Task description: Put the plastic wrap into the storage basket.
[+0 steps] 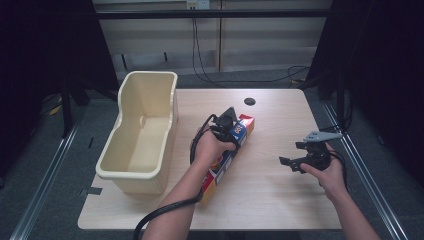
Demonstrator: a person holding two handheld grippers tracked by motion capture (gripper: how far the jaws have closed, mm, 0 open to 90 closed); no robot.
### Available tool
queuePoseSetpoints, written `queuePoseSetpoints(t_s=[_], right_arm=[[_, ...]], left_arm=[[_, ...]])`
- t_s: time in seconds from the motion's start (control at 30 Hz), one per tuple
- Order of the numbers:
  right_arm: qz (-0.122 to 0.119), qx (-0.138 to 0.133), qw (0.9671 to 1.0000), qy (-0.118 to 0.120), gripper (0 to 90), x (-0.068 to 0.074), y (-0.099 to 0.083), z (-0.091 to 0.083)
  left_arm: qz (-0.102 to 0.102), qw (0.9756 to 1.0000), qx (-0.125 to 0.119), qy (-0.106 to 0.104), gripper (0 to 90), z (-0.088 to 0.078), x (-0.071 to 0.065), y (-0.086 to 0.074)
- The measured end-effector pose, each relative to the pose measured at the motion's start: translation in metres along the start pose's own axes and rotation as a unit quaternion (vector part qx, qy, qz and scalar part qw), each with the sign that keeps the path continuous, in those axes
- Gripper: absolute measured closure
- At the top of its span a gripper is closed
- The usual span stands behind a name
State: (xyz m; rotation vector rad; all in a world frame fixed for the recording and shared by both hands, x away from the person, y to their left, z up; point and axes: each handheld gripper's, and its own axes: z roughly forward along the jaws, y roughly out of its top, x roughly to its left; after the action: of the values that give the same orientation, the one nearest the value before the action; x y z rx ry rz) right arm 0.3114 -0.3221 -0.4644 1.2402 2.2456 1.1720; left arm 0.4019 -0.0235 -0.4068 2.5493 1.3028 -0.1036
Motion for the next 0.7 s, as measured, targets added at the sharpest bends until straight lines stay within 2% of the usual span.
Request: queuePoseSetpoints(t_s=[0.07,0.13,0.37,0.5,0.57,0.67,0.7], right_arm=[[-0.004,0.000,1.0000,0.003,1.7,0.001,0.000,0.000],[-0.008,-0.002,0.9999,0.010,1.6,0.002,0.000,0.001],[-0.010,0.001,0.9998,0.016,1.6,0.003,0.000,0.001],[-0.012,0.002,0.9998,0.017,1.6,0.004,0.000,0.002],[-0.014,0.001,0.9998,0.017,1.6,0.004,0.000,0.002],[-0.014,0.000,0.9998,0.017,1.6,0.004,0.000,0.001],[-0.016,0.000,0.9997,0.020,1.6,0.004,0.000,0.001]], left_arm=[[-0.003,1.0000,-0.001,-0.001,40.7,-0.007,0.001,-0.001],[-0.003,0.9999,0.003,-0.011,40.7,-0.019,0.003,-0.002],[-0.008,0.9999,0.007,-0.010,40.7,-0.041,0.005,-0.001],[-0.017,0.9997,0.008,-0.014,40.7,-0.055,0.008,-0.002],[-0.013,0.9998,0.009,-0.012,40.7,-0.062,0.008,-0.002],[-0.021,0.9996,0.009,-0.015,40.8,-0.074,0.009,-0.001],[-0.017,0.9997,0.008,-0.014,40.7,-0.077,0.010,-0.001]])
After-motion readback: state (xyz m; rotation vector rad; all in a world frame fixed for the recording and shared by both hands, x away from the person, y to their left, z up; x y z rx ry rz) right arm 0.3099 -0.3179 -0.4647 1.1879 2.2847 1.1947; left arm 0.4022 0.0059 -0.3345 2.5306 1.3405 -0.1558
